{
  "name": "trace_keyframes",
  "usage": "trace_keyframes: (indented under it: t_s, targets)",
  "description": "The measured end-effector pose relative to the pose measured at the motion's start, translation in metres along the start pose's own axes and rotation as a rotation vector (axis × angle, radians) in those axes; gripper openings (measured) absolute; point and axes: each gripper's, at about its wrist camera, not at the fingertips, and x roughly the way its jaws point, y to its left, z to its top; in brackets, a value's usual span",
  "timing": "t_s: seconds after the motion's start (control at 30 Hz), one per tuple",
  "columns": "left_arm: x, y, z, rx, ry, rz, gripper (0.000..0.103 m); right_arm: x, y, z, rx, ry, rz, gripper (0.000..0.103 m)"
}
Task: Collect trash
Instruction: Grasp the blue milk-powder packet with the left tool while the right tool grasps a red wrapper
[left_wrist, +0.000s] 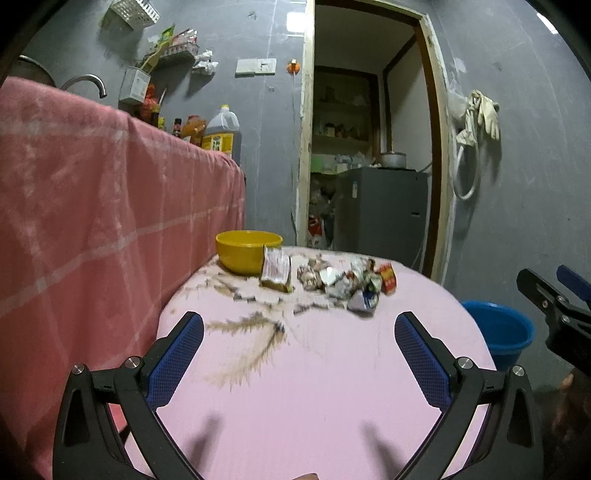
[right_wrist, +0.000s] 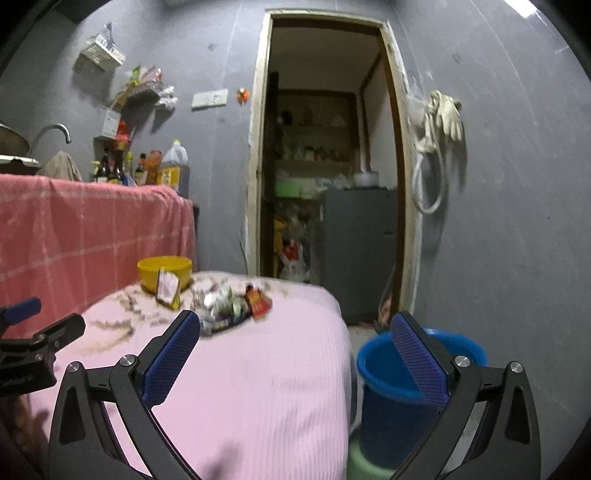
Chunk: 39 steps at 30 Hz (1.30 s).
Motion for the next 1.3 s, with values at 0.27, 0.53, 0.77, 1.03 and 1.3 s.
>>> trace_keyframes:
  t_s: [0.27,0.53,0.77,1.03,1.3]
  targets:
    - [0.034,-0.002,0.038,-0.010,-0.038,0.004,0.102,0.046,-0.011,0.031,0.009,-0.092,0.051,0.103]
    - [0.087,-0.010,0.062,0.008,0.005,-0.013,0.102,0.111,-0.030,0.055,0.063,-0.076,0.109,0.103]
    - [0.143,-0.009,0.058,-0.025,0.188,-0.017,0.102,0.177,-0.031,0.045,0.044,0.123,0.164,0.103]
    - [0.185,-0.008,0.033,-0.078,0.433,-0.127,0.098,0.218,-0.041,0.023,0.115,0.318,0.261,0.088]
    - [0.208,-0.026,0.020,-0.052,0.581,-0.268,0.065,0.252,-0.032,0.004,0.134,0.496,0.378,0.071]
